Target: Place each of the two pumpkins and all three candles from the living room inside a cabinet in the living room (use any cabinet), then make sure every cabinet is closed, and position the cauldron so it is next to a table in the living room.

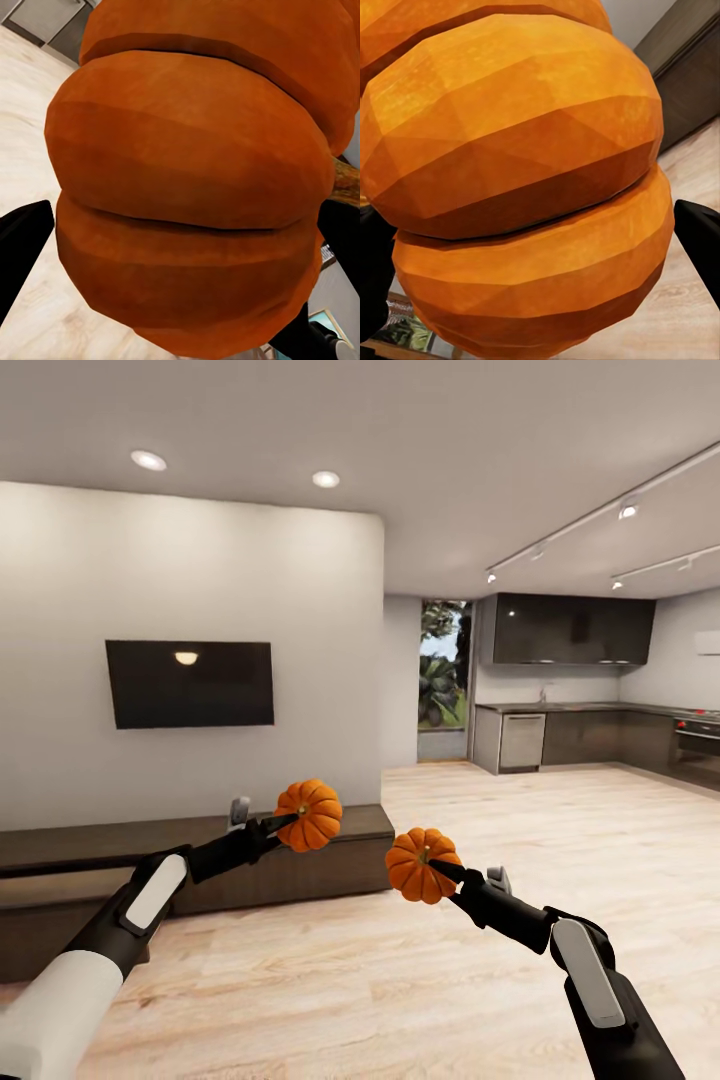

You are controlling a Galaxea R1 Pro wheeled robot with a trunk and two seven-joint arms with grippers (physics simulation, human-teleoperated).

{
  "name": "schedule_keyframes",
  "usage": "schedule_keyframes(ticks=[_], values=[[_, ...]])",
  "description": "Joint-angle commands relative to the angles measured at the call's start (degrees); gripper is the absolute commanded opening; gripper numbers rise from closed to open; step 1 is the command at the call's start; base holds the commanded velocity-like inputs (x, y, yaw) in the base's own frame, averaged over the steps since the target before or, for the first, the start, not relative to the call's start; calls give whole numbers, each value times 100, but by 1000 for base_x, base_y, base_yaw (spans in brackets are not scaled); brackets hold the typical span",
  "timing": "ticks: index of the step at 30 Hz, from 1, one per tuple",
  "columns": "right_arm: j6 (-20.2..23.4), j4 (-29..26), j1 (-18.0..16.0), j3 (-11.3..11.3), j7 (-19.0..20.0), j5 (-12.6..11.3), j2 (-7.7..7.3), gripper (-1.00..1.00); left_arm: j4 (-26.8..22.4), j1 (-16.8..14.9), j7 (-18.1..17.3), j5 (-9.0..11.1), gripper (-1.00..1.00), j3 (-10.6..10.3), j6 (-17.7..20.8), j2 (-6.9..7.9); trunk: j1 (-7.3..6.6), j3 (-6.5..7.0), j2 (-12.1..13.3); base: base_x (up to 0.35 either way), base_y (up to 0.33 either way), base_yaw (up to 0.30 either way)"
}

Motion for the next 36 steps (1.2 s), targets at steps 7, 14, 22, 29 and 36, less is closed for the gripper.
schedule_keyframes(ticks=[7, 14, 22, 29, 36], values=[[27, 1, -5, -11, 50, 30, 2, -100, 1, -4, -5, 53, -100, -12, 35, 5, 0, -42, -5, 0, 0, 0], [27, 1, -5, -11, 50, 33, 2, -100, 1, -5, -14, 54, -100, -12, 35, 11, 0, -77, -5, 0, 0, 0], [27, 1, -5, -11, 50, 34, 2, -100, 1, -6, -16, 54, -100, -12, 35, 7, 0, -117, -5, 0, 0, 0], [27, 1, -5, -11, 48, 35, 2, -100, 1, -5, -16, 52, -100, -12, 35, 8, 0, -152, -5, 0, 0, 0], [27, 1, -6, -11, 25, 35, 2, -100, 1, -3, -16, 52, -100, -12, 35, 8, 0, -187, -5, 0, 0, 0]])
